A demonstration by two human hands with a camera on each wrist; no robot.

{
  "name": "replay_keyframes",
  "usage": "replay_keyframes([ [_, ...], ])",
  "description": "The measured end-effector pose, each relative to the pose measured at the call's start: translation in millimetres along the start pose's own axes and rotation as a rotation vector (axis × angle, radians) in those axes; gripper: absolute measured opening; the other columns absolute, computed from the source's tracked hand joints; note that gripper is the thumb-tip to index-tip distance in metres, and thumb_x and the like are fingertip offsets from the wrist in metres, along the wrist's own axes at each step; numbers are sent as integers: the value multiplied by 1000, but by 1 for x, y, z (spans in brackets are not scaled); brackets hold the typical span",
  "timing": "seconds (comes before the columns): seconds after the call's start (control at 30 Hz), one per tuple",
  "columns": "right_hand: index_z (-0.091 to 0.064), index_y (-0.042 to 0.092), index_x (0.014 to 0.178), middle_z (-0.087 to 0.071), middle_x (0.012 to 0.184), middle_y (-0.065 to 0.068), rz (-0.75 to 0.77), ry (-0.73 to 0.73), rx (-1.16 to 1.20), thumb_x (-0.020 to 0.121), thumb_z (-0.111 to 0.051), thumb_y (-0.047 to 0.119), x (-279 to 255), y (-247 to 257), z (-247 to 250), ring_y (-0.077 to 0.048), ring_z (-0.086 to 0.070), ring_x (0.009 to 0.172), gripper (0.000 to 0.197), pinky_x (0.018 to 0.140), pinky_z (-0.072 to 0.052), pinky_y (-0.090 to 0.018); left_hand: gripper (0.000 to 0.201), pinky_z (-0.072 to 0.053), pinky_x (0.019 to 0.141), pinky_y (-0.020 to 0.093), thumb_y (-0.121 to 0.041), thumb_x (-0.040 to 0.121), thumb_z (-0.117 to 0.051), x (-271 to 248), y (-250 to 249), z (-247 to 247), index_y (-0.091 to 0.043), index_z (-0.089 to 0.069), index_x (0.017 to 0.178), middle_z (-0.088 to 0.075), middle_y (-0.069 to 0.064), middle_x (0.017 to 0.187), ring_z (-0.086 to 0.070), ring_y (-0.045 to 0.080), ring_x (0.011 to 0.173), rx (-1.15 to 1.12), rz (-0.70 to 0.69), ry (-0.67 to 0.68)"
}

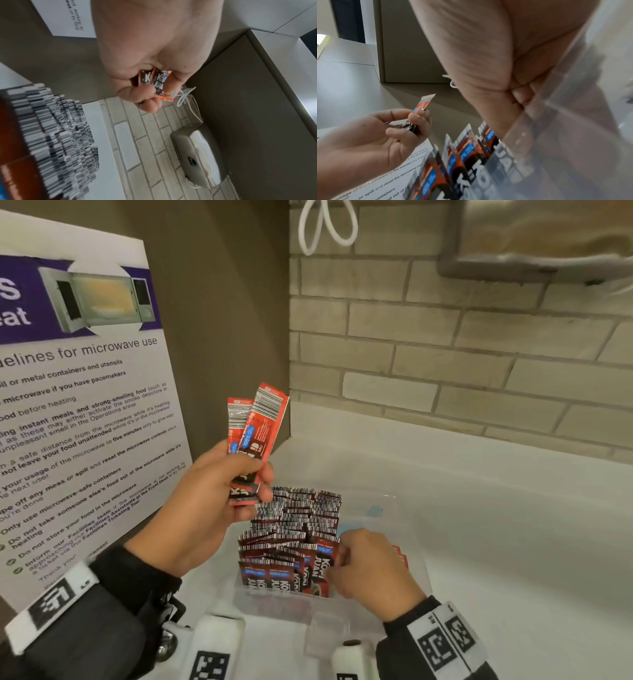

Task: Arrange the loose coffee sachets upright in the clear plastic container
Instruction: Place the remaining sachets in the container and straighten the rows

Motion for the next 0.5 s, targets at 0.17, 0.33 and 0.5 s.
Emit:
replay_keyframes([
  [0.17, -53, 15, 61, -54, 56, 5, -33, 49, 92, 78, -73, 17, 1, -7, 3, -5, -52, 51, 27, 57, -46, -16, 27, -49, 47, 23, -8, 96, -34, -2, 5, -3, -14, -58, 108, -68, 7, 79, -64, 16, 62, -79, 49, 28],
  [0.33, -63, 6, 78, -64, 73, -2, -55, -49, 75, 73, -76, 39, -4, -11, 28, -13, -59, 65, 36, 66, -50, -27, 27, -60, 71, 36, 0, 94, -44, -4, 11, -13, -13, -61, 110, -73, 10, 95, -72, 26, 83, -111, 78, 67],
  [0.5, -61, 20, 88, -61, 78, 5, 165, -412, 425, 82, -67, 32, -20, 15, 70, -3, -52, 64, 15, 62, -42, -14, 32, -58, 62, 28, -2, 83, -55, -13, 21, -33, -15, -63, 112, -69, 8, 88, -68, 18, 74, -108, 131, 198],
])
Point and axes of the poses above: each hand's wrist, its own x-axis towards the middle knuckle, its own z-axis out of the back of the hand, y = z × x, the point moved 6 cm from there along x, towards the middle knuckle
